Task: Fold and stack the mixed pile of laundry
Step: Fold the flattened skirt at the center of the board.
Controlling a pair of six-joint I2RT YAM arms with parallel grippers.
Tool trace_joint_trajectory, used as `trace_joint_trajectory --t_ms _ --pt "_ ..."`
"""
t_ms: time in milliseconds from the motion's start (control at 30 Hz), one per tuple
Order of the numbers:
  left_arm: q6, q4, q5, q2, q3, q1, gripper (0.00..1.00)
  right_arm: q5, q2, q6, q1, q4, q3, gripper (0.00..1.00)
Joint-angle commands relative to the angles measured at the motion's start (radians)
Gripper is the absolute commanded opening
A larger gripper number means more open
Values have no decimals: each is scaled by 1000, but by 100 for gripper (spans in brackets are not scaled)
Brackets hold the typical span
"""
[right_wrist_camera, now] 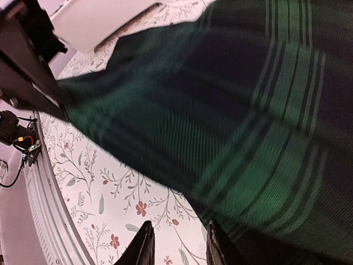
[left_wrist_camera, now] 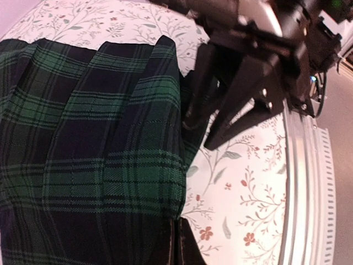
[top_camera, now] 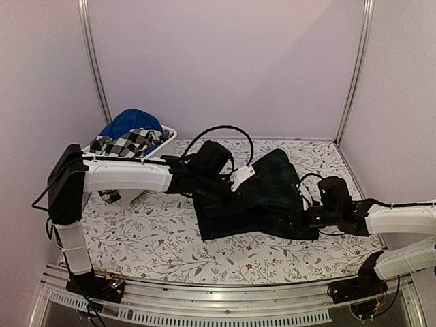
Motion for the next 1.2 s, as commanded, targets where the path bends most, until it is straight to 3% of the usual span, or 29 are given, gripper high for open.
trace_joint_trajectory --t_ms 0,133,400,500,733,900,1167 --pt "-1 63 16 6 -105 -19 0 -12 -128 2 3 11 -15 31" --pt "5 90 -32 111 -118 -6 0 18 -151 -18 3 -52 6 35" --pt "61 73 -74 124 -160 -12 1 118 -131 -17 -22 -183 91 60" --pt "61 82 -64 72 -186 -12 26 127 -108 -14 -48 -205 126 65" --pt "-37 190 -40 -146 -209 65 53 217 76 -32 -76 -193 378 76" --pt "-98 146 -144 -60 -85 175 55 191 349 -65 -109 -222 555 79" --pt "-121 55 -198 146 -11 199 53 77 569 -67 -217 -246 574 77"
